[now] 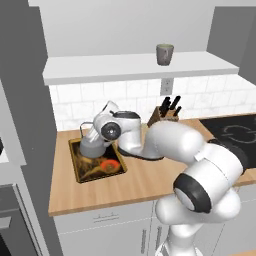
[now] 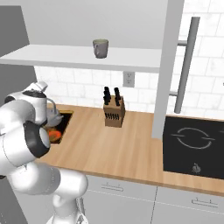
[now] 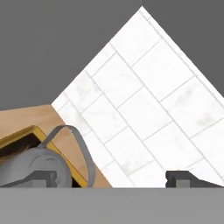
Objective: Pick the kettle from the counter and place it on the tray. Then pick the mug from the cabinet and place it on the tray. Then close the cabinet doors.
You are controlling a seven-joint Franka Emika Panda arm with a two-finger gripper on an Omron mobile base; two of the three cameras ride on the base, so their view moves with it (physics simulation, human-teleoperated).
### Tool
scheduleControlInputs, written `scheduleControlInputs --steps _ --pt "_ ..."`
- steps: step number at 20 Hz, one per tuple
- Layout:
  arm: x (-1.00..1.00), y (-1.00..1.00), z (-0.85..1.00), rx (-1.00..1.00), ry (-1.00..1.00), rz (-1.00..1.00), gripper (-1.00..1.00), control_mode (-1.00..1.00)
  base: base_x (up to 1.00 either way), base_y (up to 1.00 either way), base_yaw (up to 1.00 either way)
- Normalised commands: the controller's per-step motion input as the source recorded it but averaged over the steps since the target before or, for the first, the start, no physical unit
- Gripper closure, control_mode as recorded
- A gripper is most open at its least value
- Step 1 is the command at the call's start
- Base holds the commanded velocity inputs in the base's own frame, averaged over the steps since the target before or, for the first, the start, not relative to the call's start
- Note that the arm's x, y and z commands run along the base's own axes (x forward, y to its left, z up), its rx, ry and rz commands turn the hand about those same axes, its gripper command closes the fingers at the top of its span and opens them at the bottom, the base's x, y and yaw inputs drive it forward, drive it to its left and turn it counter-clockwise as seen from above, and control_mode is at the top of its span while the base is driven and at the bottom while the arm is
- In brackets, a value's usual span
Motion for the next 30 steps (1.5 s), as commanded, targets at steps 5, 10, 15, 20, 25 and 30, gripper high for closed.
scheduleControlInputs --steps 5,10,15,20,25,30 --pt "-0.49 -0.22 0.53 0.17 0.0 -0.06 -1.0 -1.0 0.0 0.0 0.0" --pt "-0.28 -0.2 0.67 0.14 0.0 -0.07 -1.0 -1.0 0.0 0.0 0.0" --pt "-0.27 -0.2 0.55 0.17 0.03 -0.09 -1.0 -1.0 0.0 0.0 0.0" --pt "-0.25 -0.23 0.48 0.22 0.08 -0.14 -1.0 -1.0 0.0 0.0 0.0" --pt "-0.24 -0.39 0.37 0.17 0.04 -0.19 -1.0 -1.0 0.0 0.0 0.0" --pt "-0.21 -0.56 0.21 0.01 0.0 -0.14 -1.0 -1.0 0.0 0.0 0.0"
